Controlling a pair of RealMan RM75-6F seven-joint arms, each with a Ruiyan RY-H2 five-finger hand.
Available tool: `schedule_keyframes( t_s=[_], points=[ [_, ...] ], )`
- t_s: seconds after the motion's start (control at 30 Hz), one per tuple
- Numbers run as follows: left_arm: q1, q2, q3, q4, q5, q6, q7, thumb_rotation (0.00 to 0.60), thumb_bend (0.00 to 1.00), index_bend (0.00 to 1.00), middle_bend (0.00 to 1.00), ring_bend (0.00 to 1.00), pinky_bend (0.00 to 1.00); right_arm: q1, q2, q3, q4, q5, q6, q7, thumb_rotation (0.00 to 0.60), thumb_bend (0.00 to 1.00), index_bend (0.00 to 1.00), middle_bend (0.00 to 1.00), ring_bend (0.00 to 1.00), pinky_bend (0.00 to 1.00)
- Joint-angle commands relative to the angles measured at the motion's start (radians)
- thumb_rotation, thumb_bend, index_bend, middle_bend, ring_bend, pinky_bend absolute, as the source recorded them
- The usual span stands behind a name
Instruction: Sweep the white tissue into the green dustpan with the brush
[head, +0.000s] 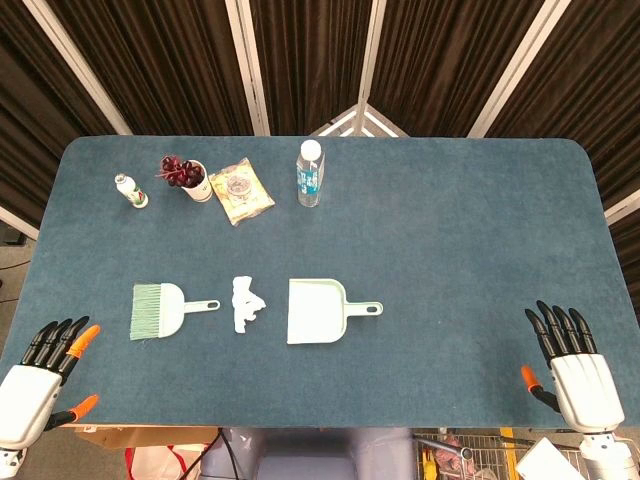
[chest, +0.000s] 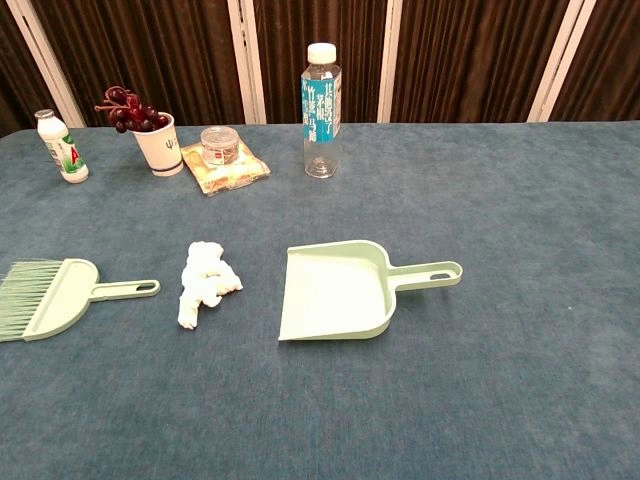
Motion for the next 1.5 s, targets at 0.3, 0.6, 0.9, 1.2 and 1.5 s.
schedule_keyframes(
  t_s=[0.3, 0.6, 0.9, 1.2, 1.5],
  points=[
    [0.001, 0.007, 0.004, -0.01, -0.008, -0.006, -0.001, 0.6, 0.0, 0.0, 0.0, 0.0, 0.0, 0.0, 0.01, -0.011, -0.011, 0.001, -0.016, -0.001, 0.6, 0.36, 0.0, 0.0, 0.0, 0.0],
    [0.001, 0.009, 0.006, -0.017, -0.01, -0.011, 0.004, 0.6, 0.0, 0.0, 0.0, 0.0, 0.0, 0.02, 0.017, -0.002, -0.035, 0.017, -0.057, -0.03, 0.6, 0.36, 0.0, 0.0, 0.0, 0.0],
    [0.001, 0.008, 0.007, -0.02, -0.008, -0.012, 0.01, 0.6, 0.0, 0.0, 0.0, 0.0, 0.0, 0.115, 0.002, 0.081, -0.108, 0.099, -0.171, -0.121, 0.6, 0.36, 0.0, 0.36, 0.39, 0.54],
    [0.0, 0.008, 0.007, -0.026, -0.012, -0.017, 0.011, 0.6, 0.0, 0.0, 0.0, 0.0, 0.0, 0.274, -0.116, 0.175, -0.178, 0.238, -0.359, -0.373, 0.6, 0.36, 0.21, 0.79, 0.78, 0.84],
    [-0.001, 0.012, 0.01, -0.024, -0.011, -0.019, 0.004, 0.6, 0.0, 0.0, 0.0, 0.0, 0.0, 0.383, -0.289, 0.221, -0.155, 0.419, -0.444, -0.606, 0.6, 0.36, 0.35, 0.82, 0.8, 0.86]
  ],
)
